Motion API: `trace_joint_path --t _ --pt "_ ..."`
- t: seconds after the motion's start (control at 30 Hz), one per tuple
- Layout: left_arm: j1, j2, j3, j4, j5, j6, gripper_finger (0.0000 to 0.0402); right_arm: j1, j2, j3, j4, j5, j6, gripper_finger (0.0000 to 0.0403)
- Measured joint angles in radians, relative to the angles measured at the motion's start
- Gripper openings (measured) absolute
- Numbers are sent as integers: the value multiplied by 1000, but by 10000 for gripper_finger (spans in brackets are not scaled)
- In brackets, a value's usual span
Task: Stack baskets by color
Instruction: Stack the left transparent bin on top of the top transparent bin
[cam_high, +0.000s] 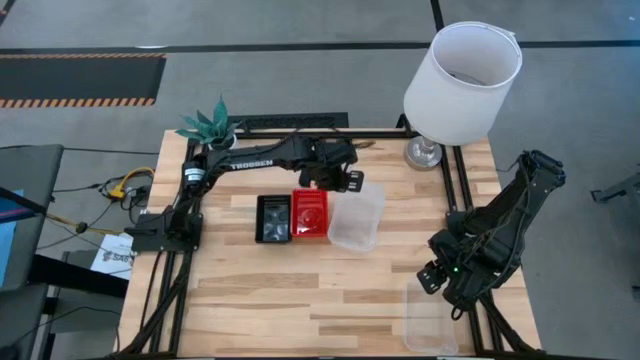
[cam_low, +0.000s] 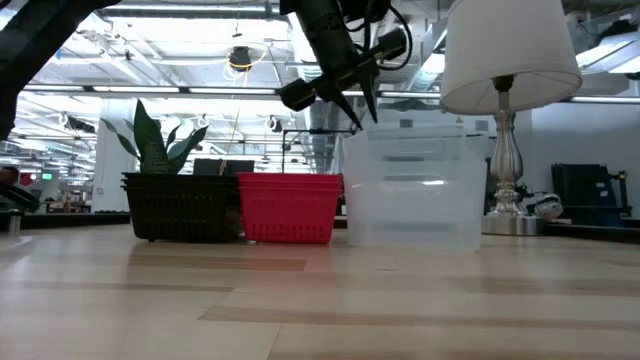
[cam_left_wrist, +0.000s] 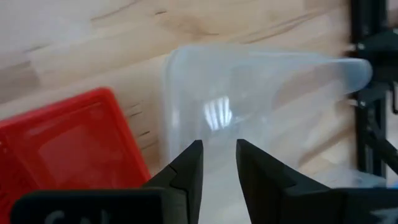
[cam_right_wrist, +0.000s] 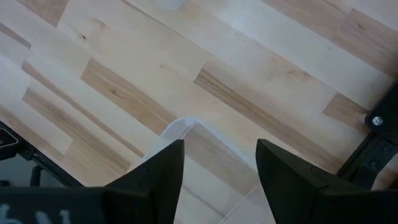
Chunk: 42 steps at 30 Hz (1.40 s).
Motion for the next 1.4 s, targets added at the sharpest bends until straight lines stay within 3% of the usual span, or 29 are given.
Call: trace_joint_path --t 0.1,0.33,0.53,0.63,0.73,0.97,1.23,1.4 --pt "13 0 63 -5 -1 78 83 0 0 0 -1 0 -1 220" --pt "30 -2 195 -3 -148 323 70 0 0 0 -2 0 -16 221" --pt "26 39 193 42 27 489 6 0 0 0 -2 0 -20 221" --pt "25 91 193 65 109 516 2 0 0 0 -1 -2 -19 221" --pt "25 124 190 77 127 537 1 0 0 0 -1 -3 -19 220" --pt "50 130 192 89 -47 486 0 0 0 0 -7 -3 -19 221" --pt "70 153 190 103 14 488 0 0 -1 0 -41 -4 -18 221" --pt "51 109 234 126 78 605 0 0 -9 0 -55 -3 -23 221"
